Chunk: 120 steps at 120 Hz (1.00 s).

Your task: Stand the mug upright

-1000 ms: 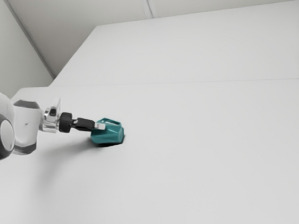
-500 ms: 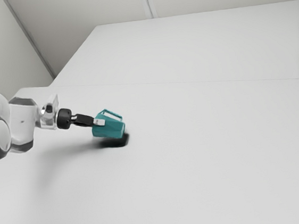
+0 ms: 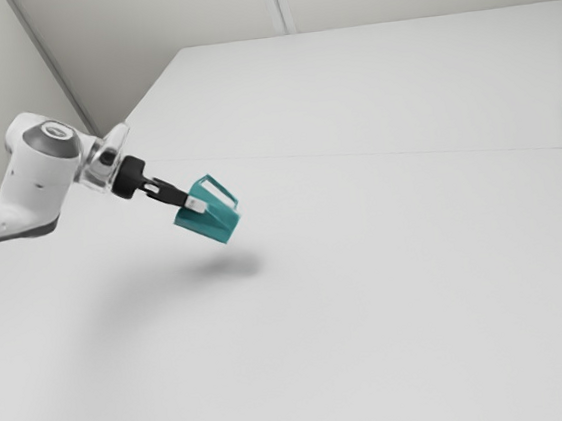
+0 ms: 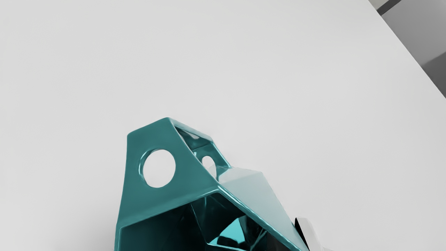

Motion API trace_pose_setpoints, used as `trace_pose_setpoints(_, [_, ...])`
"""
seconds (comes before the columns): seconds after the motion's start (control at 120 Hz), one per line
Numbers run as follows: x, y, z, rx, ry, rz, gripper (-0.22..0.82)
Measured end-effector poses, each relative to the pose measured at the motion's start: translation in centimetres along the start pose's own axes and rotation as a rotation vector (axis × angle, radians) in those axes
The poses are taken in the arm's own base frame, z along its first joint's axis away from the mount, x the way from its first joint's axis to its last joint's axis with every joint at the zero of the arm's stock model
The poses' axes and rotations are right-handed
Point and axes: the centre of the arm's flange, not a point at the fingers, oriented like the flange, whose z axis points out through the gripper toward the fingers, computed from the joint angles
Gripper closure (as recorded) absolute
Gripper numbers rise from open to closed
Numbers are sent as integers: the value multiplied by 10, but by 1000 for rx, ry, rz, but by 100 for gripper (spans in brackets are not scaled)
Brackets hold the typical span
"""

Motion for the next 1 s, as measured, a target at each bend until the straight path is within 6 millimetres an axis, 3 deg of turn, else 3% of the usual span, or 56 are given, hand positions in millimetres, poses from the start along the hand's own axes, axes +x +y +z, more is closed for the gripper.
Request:
trace_pose_setpoints(0.4, [32, 19, 13, 357, -331, 48, 79])
trace_pose_setpoints(0.8, [25, 24, 24, 493, -372, -86, 79])
trace_pose_setpoints(1.0, [25, 22, 41, 530, -377, -141, 79])
